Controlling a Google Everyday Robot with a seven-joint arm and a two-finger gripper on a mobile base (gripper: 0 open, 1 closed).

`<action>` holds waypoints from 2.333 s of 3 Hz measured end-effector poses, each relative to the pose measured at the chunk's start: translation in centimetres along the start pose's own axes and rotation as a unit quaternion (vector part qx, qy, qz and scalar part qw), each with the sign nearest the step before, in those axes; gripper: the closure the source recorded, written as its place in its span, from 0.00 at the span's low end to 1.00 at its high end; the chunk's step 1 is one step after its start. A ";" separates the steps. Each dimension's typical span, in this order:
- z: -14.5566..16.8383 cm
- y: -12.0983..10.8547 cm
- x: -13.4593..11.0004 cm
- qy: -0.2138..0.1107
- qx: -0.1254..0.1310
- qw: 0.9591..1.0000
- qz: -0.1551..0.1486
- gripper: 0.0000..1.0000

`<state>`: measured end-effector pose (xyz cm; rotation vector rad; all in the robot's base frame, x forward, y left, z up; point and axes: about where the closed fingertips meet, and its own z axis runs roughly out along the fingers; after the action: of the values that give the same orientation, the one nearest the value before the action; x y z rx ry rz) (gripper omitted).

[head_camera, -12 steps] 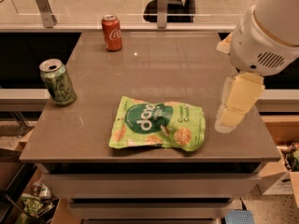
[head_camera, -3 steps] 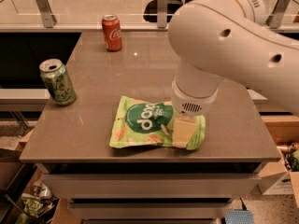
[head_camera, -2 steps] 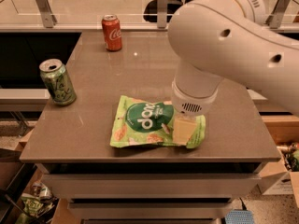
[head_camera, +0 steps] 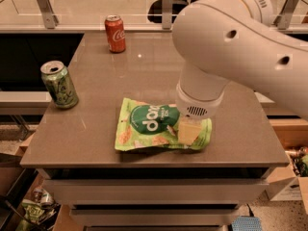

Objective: Move green rice chip bag near coke can

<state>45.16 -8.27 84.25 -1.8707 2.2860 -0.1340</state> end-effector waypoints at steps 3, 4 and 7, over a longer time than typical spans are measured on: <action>-2.9 -2.9 -0.3 -0.003 0.021 1.000 -0.010 1.00; -4.4 -5.1 -0.1 -0.011 0.031 0.999 -0.011 1.00; -8.6 -13.2 -0.2 -0.040 0.059 0.997 -0.004 1.00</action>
Offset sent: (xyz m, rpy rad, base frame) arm 0.0217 -0.0038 0.0334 -0.0161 -0.0389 0.0192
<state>56.20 -11.20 95.17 -1.7953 2.1691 -0.1874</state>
